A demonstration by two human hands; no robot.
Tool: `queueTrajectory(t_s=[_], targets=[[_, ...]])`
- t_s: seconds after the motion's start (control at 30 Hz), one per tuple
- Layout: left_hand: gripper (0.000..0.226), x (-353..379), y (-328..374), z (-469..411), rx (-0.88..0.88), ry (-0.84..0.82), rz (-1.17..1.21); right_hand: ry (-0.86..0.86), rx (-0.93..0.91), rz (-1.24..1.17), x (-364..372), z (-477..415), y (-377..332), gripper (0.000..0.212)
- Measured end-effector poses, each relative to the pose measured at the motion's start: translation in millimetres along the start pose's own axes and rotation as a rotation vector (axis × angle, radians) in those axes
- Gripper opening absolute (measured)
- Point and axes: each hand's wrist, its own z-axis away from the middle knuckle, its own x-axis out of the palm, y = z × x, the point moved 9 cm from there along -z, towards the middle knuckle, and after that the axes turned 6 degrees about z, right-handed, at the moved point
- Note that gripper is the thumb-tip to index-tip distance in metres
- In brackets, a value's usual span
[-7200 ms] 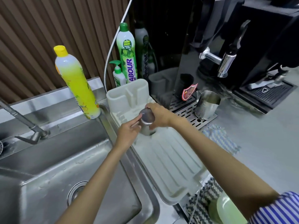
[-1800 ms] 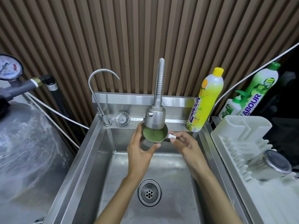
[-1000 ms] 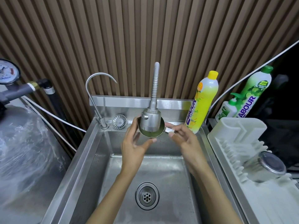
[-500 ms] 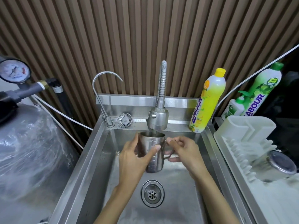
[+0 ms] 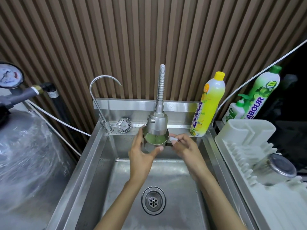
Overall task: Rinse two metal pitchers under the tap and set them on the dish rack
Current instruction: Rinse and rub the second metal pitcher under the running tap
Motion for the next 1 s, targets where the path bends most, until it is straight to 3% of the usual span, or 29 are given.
queueTrajectory(t_s=[0.13, 0.23, 0.33, 0.4, 0.6, 0.67, 0.73, 0.83, 0.9, 1.0], targets=[[0.087, -10, 26, 6, 0.204, 0.001, -0.153, -0.117, 0.123, -0.257, 21, -2, 28, 0.017], [0.087, -21, 33, 12, 0.239, 0.086, -0.328, -0.112, 0.177, -0.254, 26, 1, 32, 0.017], [0.097, -26, 28, 15, 0.106, 0.124, -0.498, -0.033, 0.190, -0.028, 18, 2, 24, 0.015], [0.088, -23, 16, 19, -0.003, 0.062, -0.494, 0.028, 0.183, 0.125, 6, -1, 19, 0.014], [0.052, 3, -16, 25, -0.152, -0.114, -0.215, 0.157, -0.010, 0.746, -18, 10, -33, 0.019], [0.039, 12, -20, 23, -0.188, -0.134, -0.100, 0.202, -0.078, 0.815, -20, 14, -44, 0.014], [0.045, 18, -21, 18, -0.184, -0.132, 0.003, 0.192, -0.111, 0.683, -20, 14, -41, 0.011], [0.074, 14, -13, 5, -0.122, -0.082, 0.086, 0.122, -0.082, 0.305, -21, 7, -20, 0.020], [0.089, 7, -1, -1, -0.026, -0.047, 0.026, 0.032, -0.033, 0.104, -10, 3, -5, 0.020], [0.085, -6, 24, 2, 0.151, -0.016, -0.126, -0.104, 0.057, -0.168, 15, -2, 19, 0.019]])
